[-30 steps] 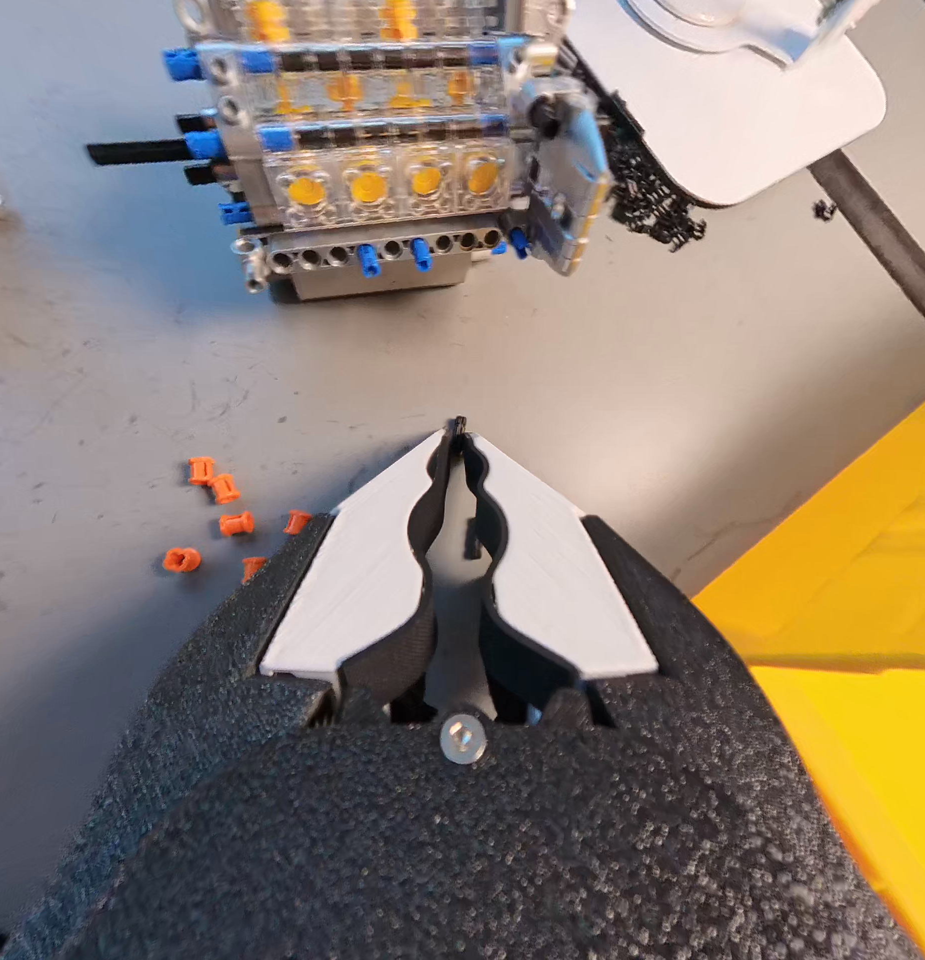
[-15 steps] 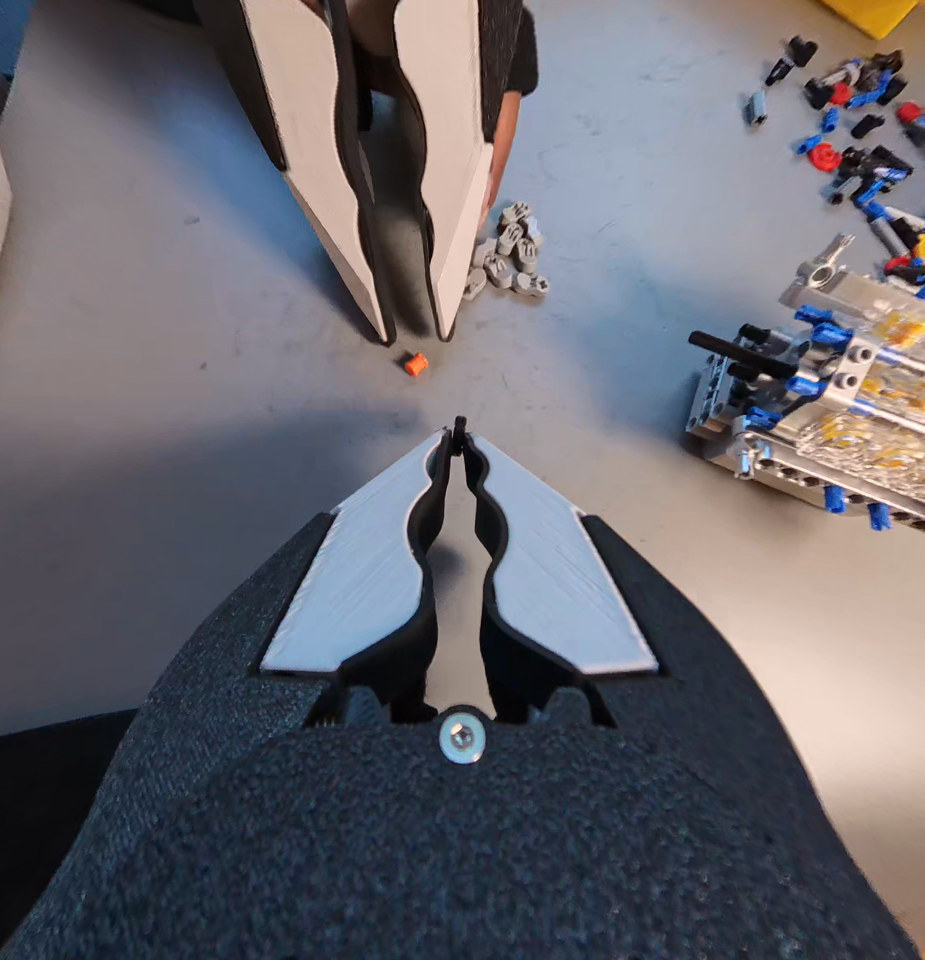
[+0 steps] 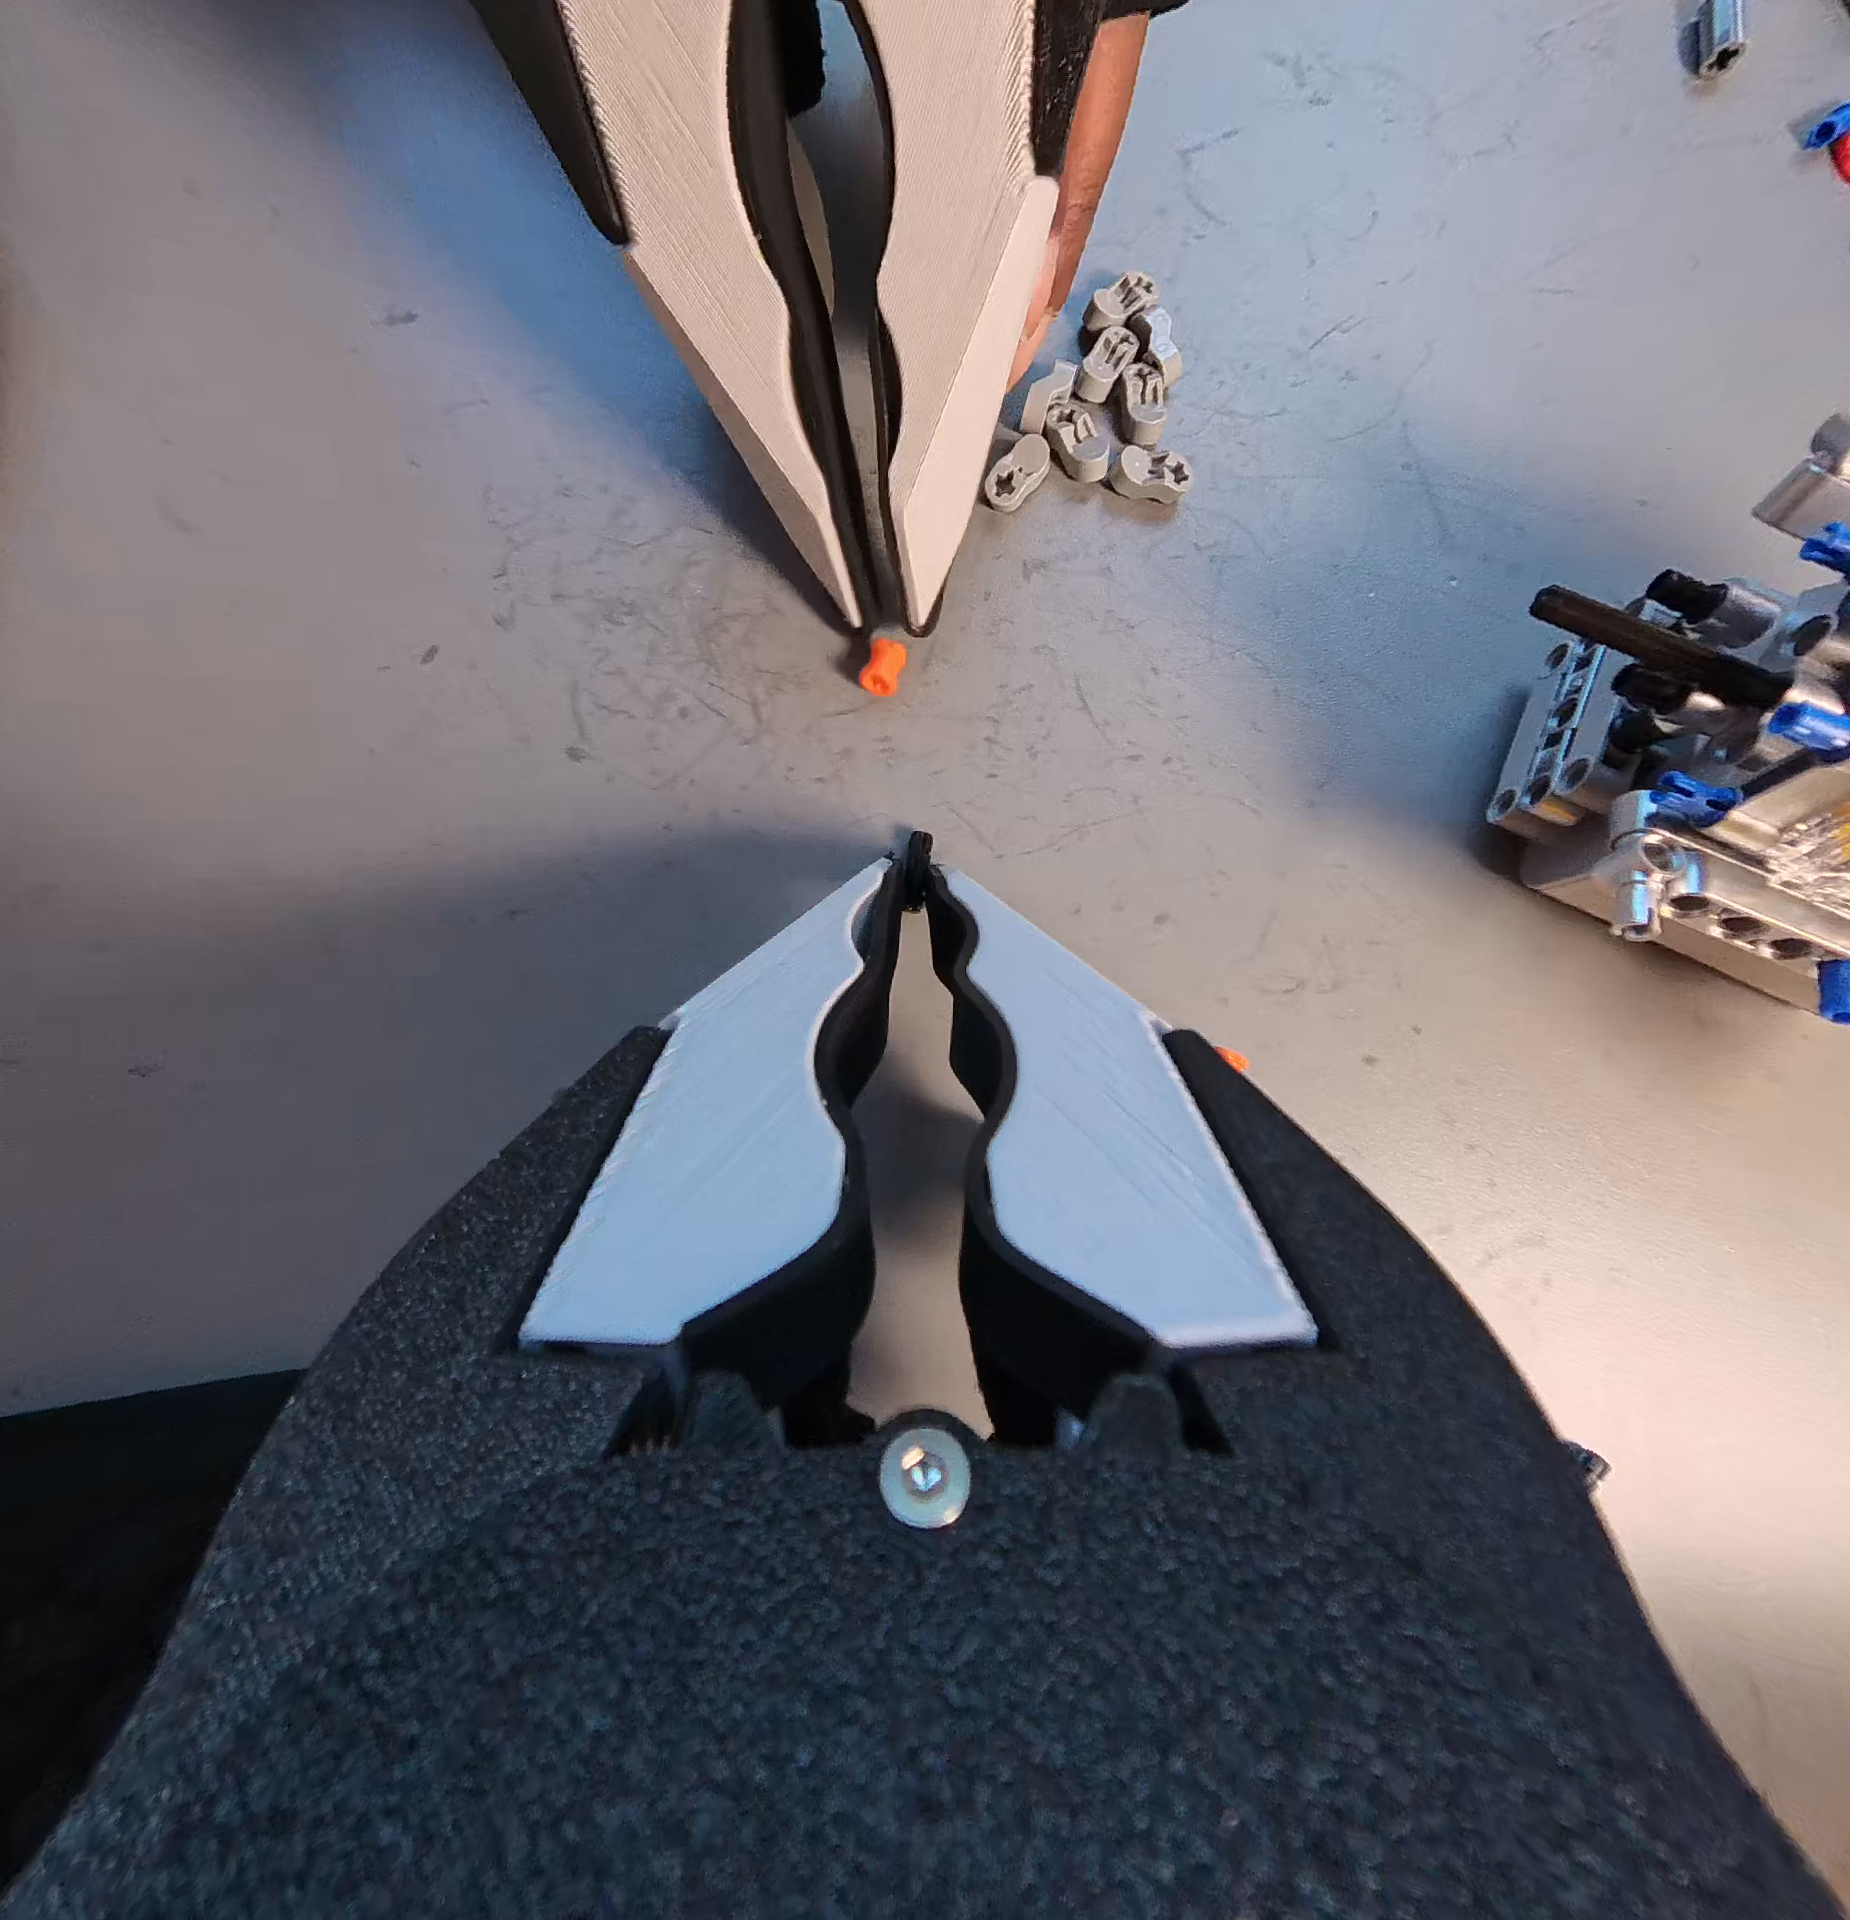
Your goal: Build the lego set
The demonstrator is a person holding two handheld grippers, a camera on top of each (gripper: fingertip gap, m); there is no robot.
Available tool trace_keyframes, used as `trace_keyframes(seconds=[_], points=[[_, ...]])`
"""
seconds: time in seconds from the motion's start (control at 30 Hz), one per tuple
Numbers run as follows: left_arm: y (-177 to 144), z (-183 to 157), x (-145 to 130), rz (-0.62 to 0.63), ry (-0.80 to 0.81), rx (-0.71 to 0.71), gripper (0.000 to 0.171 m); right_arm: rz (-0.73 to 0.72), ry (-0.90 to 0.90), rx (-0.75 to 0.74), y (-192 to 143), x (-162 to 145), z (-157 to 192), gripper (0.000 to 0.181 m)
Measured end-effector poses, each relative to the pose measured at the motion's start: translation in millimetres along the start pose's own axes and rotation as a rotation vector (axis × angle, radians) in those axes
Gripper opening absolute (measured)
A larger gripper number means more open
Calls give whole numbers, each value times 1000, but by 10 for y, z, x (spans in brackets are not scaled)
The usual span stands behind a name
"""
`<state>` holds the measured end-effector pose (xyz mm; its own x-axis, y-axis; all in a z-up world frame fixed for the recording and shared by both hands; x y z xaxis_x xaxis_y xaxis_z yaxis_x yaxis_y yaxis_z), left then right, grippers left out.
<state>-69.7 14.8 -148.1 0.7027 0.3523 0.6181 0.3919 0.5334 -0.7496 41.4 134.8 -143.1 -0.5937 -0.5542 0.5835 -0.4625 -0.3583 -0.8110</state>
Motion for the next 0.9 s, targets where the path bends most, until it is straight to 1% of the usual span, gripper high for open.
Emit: trace_keyframes(seconds=[0.2,0.37,0.53,0.9], points=[[0,2,-8,-8,-23,-19,2,-2,3,-1,2,0,-1,3],[-3,11,60,-54,-48,-34,5,-2,4,1,2,0,-1,3],[56,9,74,-30,-38,-37,4,1,-1,-3,3,2,4,3],[0,7,6,-33,-75,-69,2,-8,3,1,5,-4,1,3]])
Point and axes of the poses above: each gripper's, where its closed fingertips meet, y out along the fingers, x out of its top, z = x × y across the jaws, the point moved 9 cm from there along -y, back along the fingers, and after that the axes turned 4 degrees about z, right-handed, at the moved point
